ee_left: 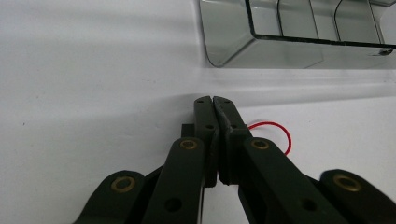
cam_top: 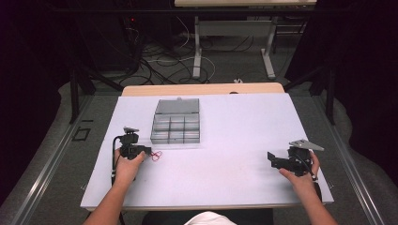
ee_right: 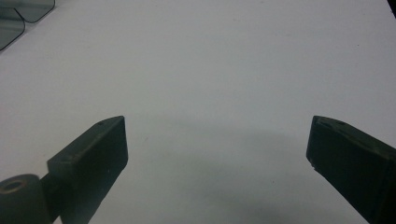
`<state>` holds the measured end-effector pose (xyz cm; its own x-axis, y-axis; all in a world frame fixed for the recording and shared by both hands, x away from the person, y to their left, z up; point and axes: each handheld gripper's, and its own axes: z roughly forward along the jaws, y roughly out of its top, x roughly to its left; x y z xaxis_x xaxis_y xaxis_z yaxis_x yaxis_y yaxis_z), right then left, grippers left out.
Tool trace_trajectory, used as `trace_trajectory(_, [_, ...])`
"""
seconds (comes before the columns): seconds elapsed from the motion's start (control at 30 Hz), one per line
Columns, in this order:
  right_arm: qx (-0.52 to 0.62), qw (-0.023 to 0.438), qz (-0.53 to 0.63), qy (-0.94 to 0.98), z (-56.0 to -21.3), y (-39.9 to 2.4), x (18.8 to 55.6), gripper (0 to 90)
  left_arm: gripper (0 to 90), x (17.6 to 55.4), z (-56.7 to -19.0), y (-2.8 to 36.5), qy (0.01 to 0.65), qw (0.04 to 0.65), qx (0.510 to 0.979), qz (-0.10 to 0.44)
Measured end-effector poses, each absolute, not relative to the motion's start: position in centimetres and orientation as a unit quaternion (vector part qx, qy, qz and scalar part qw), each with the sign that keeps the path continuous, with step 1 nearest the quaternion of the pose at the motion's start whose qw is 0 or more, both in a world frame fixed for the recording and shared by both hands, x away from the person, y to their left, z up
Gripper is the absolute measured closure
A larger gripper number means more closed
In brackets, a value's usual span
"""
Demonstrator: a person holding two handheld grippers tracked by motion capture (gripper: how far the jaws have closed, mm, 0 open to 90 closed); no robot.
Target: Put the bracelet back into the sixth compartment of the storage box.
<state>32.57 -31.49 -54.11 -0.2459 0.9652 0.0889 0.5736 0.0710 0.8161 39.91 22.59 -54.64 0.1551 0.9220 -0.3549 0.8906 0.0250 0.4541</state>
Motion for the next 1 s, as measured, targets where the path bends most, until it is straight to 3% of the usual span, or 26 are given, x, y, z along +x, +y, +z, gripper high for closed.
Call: trace_trajectory(1.0, [0.561,0.252,0.39,0.686,-54.11,-31.6,32.56,5.3,89.9,39.22,-53.8,22.54,0.639,0.331,0.693,0.048])
